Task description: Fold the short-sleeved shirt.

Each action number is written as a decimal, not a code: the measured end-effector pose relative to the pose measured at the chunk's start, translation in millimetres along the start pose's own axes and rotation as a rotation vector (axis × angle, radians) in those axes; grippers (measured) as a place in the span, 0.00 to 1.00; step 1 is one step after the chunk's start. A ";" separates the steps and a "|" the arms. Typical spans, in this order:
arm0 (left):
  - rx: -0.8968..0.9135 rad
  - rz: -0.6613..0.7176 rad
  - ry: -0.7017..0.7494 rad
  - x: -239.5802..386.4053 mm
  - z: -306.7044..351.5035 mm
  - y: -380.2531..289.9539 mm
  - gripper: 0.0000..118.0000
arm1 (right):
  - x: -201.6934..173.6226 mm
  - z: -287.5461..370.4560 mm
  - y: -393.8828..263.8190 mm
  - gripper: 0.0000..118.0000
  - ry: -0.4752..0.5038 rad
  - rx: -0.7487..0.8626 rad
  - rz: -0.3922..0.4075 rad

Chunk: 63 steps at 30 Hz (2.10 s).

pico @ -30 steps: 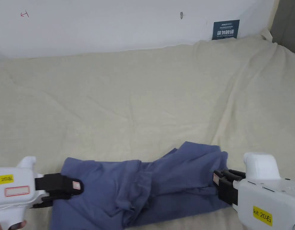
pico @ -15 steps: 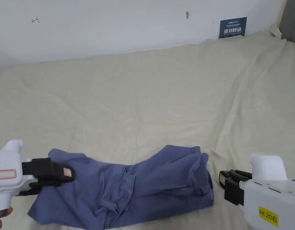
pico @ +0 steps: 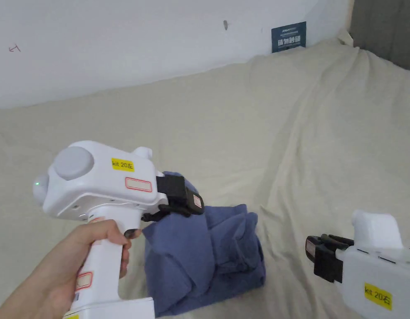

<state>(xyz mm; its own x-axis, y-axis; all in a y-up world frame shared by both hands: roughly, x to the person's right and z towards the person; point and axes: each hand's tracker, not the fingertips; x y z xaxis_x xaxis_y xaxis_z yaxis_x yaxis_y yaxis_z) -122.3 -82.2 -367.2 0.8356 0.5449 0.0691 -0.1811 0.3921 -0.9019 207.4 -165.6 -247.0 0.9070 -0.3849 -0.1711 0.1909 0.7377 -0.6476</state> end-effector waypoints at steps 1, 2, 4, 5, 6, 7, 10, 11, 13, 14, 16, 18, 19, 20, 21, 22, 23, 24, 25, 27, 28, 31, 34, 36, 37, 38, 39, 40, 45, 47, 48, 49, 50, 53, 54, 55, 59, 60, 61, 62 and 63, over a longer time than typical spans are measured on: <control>-0.032 -0.029 0.006 5.2 -17.9 1.9 0.13 | 2.2 3.0 0.1 0.00 -0.011 0.000 -0.002; -0.056 -0.018 0.011 8.9 -32.6 2.0 0.13 | 5.5 4.9 -0.3 0.00 -0.022 0.001 -0.004; -0.099 -0.053 -0.001 12.4 -54.8 2.2 0.13 | 12.2 8.1 -0.2 0.00 -0.034 0.001 -0.011; -0.109 -0.050 -0.003 12.9 -62.9 2.0 0.17 | 16.4 9.2 -0.2 0.00 -0.039 0.000 -0.025; -0.130 -0.070 0.000 13.8 -68.8 1.4 0.31 | 20.3 11.0 0.2 0.00 -0.034 0.000 -0.044; -0.132 -0.066 -0.001 14.7 -70.2 0.7 0.53 | 23.9 12.3 0.3 0.00 -0.024 0.004 -0.059; -0.132 -0.058 -0.085 16.5 -63.1 1.1 1.00 | 28.6 11.2 0.7 0.00 -0.047 0.002 -0.073; -0.121 -0.053 -0.108 17.3 -56.0 1.8 1.00 | 29.0 10.8 0.6 0.00 -0.056 0.002 -0.070; -0.081 -0.059 -0.139 17.8 -35.9 5.6 1.00 | 28.9 8.9 -0.4 0.00 -0.057 0.001 -0.075; -0.054 -0.056 -0.153 21.2 -22.9 3.9 1.00 | 28.6 8.3 -0.5 0.00 -0.050 -0.002 -0.083; -0.007 -0.042 -0.167 15.3 -2.8 5.2 1.00 | 25.8 6.0 -0.9 0.00 -0.040 -0.006 -0.083; 0.023 -0.033 -0.146 2.7 15.5 6.6 1.00 | 19.4 3.9 -1.4 0.00 -0.041 -0.011 -0.063; 0.042 -0.019 -0.135 -5.7 23.1 6.0 1.00 | 16.5 2.7 -1.6 0.00 -0.041 -0.014 -0.052; 0.054 -0.019 -0.112 -15.8 29.2 5.3 1.00 | 13.8 1.8 -1.9 0.00 -0.037 -0.016 -0.042; 0.072 -0.008 -0.086 -23.2 32.6 3.5 0.98 | 11.9 0.5 -2.2 0.00 -0.031 -0.018 -0.037; 0.096 -0.002 -0.029 -33.1 35.5 1.3 0.93 | 9.7 -0.7 -2.2 0.00 -0.023 -0.022 -0.033; 0.097 -0.007 0.011 -38.4 35.6 -1.7 0.79 | 7.8 -1.6 -2.1 0.00 -0.020 -0.024 -0.030; 0.096 -0.018 0.041 -42.3 33.7 -5.0 0.53 | 6.2 -2.1 -2.1 0.00 -0.017 -0.024 -0.027; 0.084 -0.045 0.079 -43.9 27.9 -10.0 0.33 | 4.2 -2.0 -2.0 0.00 -0.016 -0.023 -0.022; 0.081 -0.058 0.093 -44.5 15.8 -19.9 0.16 | 2.8 -1.3 -1.6 0.00 -0.018 -0.019 -0.014; 0.068 -0.079 0.073 -43.8 8.6 -24.1 0.14 | 2.5 -0.4 -1.4 0.00 -0.024 -0.015 -0.009; 0.051 -0.120 -0.023 -36.4 -16.3 -33.2 0.09 | 7.1 1.3 -1.3 0.00 -0.040 -0.010 -0.004; 0.024 -0.144 -0.031 -16.6 -48.4 -43.9 0.07 | 15.8 2.6 -1.7 0.00 -0.055 -0.011 -0.020; -0.013 -0.176 -0.029 -5.3 -69.2 -49.9 0.04 | 21.1 3.8 -2.9 0.00 -0.071 -0.013 -0.029; -0.023 -0.186 -0.023 1.5 -77.7 -53.2 0.04 | 23.6 5.7 -3.5 0.00 -0.077 -0.016 -0.033; -0.038 -0.210 -0.032 1.4 -88.4 -51.6 0.03 | 26.8 7.0 -4.4 0.00 -0.081 -0.018 -0.035; -0.044 -0.233 -0.038 5.9 -95.4 -52.9 0.03 | 29.0 7.9 -5.0 0.00 -0.087 -0.019 -0.037; -0.067 -0.253 -0.022 11.7 -104.1 -53.9 0.02 | 31.5 8.4 -5.4 0.00 -0.096 -0.023 -0.038; -0.095 -0.262 -0.069 33.9 -126.9 -54.0 0.00 | 40.9 12.3 -7.8 0.00 -0.114 -0.025 -0.059; -0.110 -0.279 -0.071 34.9 -134.7 -50.3 0.00 | 40.5 12.4 -7.6 0.00 -0.118 -0.025 -0.060; -0.109 -0.278 -0.068 37.3 -135.6 -50.8 0.00 | 40.2 12.5 -7.2 0.00 -0.119 -0.027 -0.056; -0.115 -0.286 -0.072 38.9 -134.6 -51.5 0.00 | 38.3 13.1 -6.5 0.00 -0.121 -0.026 -0.051; -0.111 -0.299 -0.076 46.4 -131.3 -57.5 0.00 | 36.7 13.0 -5.5 0.00 -0.121 -0.025 -0.048; -0.083 -0.288 -0.099 39.8 -109.4 -59.5 0.00 | 29.8 12.0 -2.0 0.00 -0.106 -0.020 -0.038; -0.067 -0.271 -0.108 36.0 -99.9 -59.7 0.00 | 27.1 11.3 -1.1 0.00 -0.101 -0.019 -0.032; -0.034 -0.260 -0.123 28.4 -86.8 -60.2 0.00 | 22.7 10.0 -0.1 0.00 -0.092 -0.020 -0.020; 0.081 -0.188 -0.040 -15.8 -27.8 -64.2 0.00 | 2.4 -0.9 1.8 0.00 -0.038 -0.026 0.041; 0.109 -0.177 -0.002 -26.9 -15.0 -66.3 0.00 | -3.6 -3.6 2.5 0.00 -0.023 -0.024 0.054; 0.128 -0.162 0.014 -39.9 -2.0 -69.1 0.00 | -12.2 -7.3 4.2 0.00 -0.001 -0.022 0.069; 0.140 -0.120 0.030 -52.7 10.4 -72.4 0.00 | -20.8 -12.5 5.7 0.00 0.027 -0.028 0.087; 0.153 -0.093 0.040 -63.1 19.1 -75.1 0.00 | -28.0 -17.4 6.7 0.00 0.049 -0.030 0.101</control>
<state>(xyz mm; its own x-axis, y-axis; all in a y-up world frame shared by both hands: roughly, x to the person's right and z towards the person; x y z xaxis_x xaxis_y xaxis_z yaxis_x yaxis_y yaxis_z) -171.4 -131.9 -295.7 0.8719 0.4721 0.1298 -0.1758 0.5492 -0.8170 176.7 -159.6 -259.4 0.9013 -0.3370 -0.2721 0.0877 0.7571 -0.6474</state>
